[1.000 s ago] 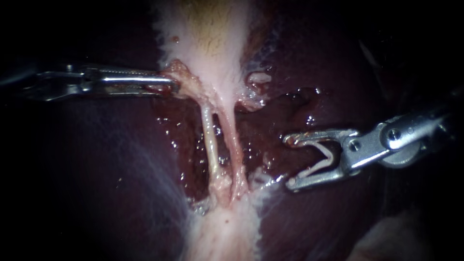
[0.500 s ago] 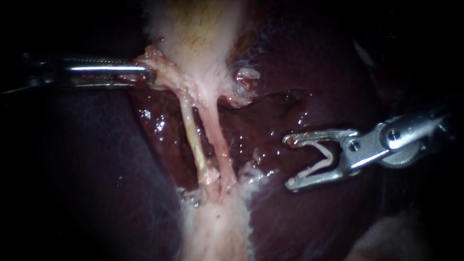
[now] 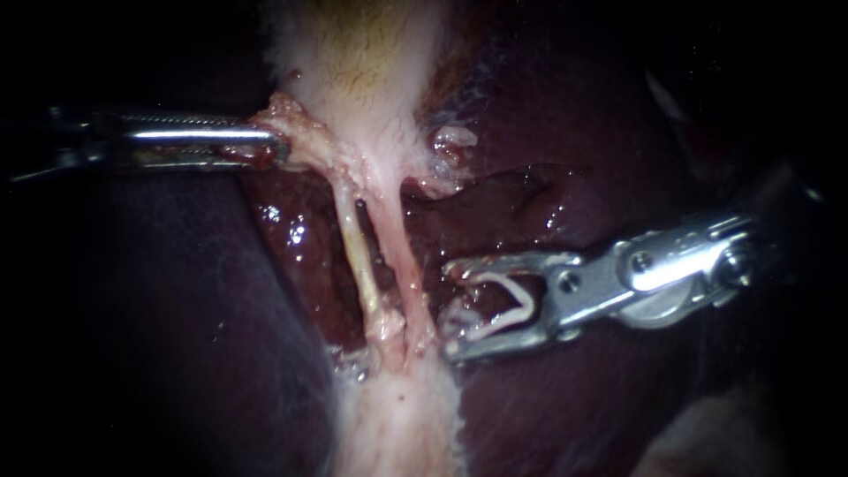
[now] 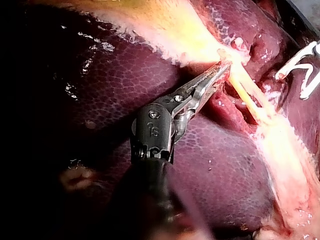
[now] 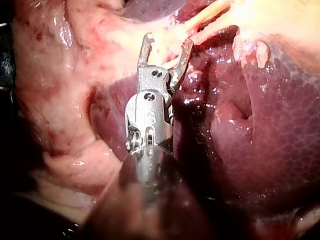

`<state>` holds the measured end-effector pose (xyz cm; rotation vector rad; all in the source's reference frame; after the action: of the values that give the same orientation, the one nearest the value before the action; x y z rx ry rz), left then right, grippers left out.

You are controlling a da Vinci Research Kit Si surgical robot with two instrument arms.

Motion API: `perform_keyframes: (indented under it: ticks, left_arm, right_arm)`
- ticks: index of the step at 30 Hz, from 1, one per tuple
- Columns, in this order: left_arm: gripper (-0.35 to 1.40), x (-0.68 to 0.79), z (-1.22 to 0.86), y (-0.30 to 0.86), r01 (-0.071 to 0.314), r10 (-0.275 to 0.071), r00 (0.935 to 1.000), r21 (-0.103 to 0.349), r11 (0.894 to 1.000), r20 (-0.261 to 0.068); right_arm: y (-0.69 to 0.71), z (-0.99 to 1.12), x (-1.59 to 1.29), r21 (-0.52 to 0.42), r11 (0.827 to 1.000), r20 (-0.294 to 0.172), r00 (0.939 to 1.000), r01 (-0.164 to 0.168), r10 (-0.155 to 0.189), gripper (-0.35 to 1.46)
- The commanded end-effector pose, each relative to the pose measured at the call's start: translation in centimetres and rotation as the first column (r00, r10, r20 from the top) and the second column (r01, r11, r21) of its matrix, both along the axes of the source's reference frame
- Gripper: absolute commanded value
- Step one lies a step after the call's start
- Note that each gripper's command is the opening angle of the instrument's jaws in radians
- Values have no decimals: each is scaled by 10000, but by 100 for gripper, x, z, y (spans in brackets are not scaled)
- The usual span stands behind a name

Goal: Clipping first clip left tube

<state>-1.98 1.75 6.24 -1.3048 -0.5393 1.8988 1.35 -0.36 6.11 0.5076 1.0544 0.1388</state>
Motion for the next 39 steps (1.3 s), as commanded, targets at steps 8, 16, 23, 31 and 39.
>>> perform_keyframes:
  ticks: [8,16,23,31,39]
  left_arm:
    - [-35,0,0,0,-60,60,10000,19,10000,44]
    - [-35,-1,-2,-2,-81,81,9999,25,10000,61]
    - [-35,-2,-5,-3,-78,77,10000,25,10000,59]
    - [-35,-4,-5,-4,-96,96,9999,27,10000,73]
    - [-35,-5,-5,-4,-94,94,9999,25,10000,72]
  right_arm:
    - [-6,29,32,49,10000,62,10000,-13,13,49]
    - [-6,61,46,112,9998,263,9995,-166,163,49]
    - [-5,89,48,92,9999,592,9982,-96,90,49]
    - [6,101,68,300,9995,187,9998,-66,60,49]
    - [-12,94,87,997,9904,-1464,9859,956,-805,49]
